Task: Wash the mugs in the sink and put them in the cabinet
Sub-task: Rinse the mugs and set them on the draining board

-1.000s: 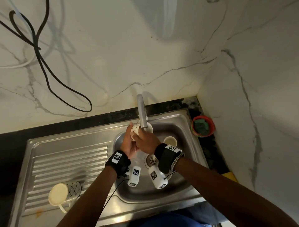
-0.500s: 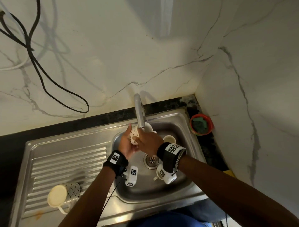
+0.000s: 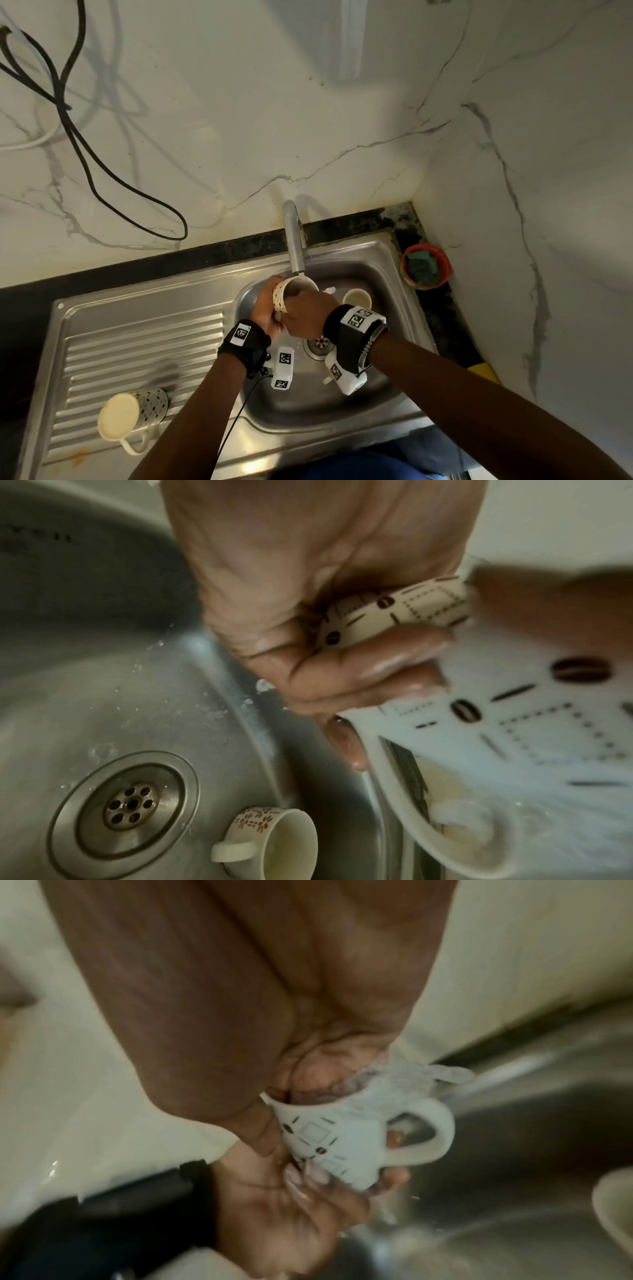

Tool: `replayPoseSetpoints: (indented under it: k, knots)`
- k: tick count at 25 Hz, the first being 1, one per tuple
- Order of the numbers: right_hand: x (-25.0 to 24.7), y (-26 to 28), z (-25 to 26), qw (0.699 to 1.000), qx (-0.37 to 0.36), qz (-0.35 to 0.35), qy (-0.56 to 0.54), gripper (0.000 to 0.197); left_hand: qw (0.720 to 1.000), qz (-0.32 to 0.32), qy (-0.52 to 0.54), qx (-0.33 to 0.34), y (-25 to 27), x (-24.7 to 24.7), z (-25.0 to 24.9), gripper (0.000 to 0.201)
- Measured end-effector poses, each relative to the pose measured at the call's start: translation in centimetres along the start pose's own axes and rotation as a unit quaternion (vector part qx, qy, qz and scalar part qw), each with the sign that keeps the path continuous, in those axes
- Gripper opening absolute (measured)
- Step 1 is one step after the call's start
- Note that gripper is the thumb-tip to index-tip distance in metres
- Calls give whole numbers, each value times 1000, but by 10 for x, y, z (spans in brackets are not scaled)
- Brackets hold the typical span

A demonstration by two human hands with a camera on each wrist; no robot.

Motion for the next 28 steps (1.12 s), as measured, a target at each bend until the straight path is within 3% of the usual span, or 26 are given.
replayPoseSetpoints:
  k: [2,3,5,7,8,9,11,12,14,17,19,22,24,25,27,28]
  knots:
    - [-3,-5,-2,988,25,-9,-154,31,1000,-5,4,16,4,2,-1,68]
    - [-5,-6,-2,964,57,-16,-258,30,1000,2,-3,9,6,3,-3,72]
    - [-6,-9,1,889,119,-19,-441,26,1000,5,-21,5,10,8,-5,67]
    - [-5,-11,5,833,158,-15,-530,26,1000,-2,-22,3,8,10,-6,63]
    - [-5,-9,6,840,149,-15,-521,30,1000,-1,-6,2,8,11,-4,67]
    - [-4,-8,4,878,120,-20,-463,34,1000,0,6,-3,6,9,-4,70]
    - [-3,3,3,973,32,-6,-228,39,1000,-6,-11,-20,9,7,-9,61]
    - [1,8,0,995,0,0,-97,41,999,-16,-27,-38,8,3,-11,55]
    - [6,12,-5,997,-43,-18,63,46,993,-42,-68,-90,8,-3,-16,52]
    - [10,4,-11,990,-36,-80,113,62,995,-38,-28,-92,6,-4,-11,53]
    - [11,-1,-6,990,0,-85,110,68,997,-30,-4,-67,8,0,-8,67]
    - [10,-7,-4,997,59,-29,-51,57,999,-19,27,-13,11,4,-7,74]
    - [15,-17,-18,962,106,-39,-250,50,1000,-12,7,27,20,12,-11,68]
    - [16,-16,-26,923,140,-52,-353,54,997,-22,-39,69,27,16,-14,61]
    - [21,-11,-43,806,188,-44,-560,48,967,-44,-186,167,36,23,-18,52]
    - [27,-9,-50,751,196,-29,-630,41,932,-51,-279,225,42,25,-22,56]
Point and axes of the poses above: each hand's wrist, its own y-axis away from the middle knuckle, its own x-axis out of the palm, z = x × y, the point moved 2 cm from there along -y, towards the middle knuckle, and after that the axes turned 11 degrees about y, right-handed, at the moved point
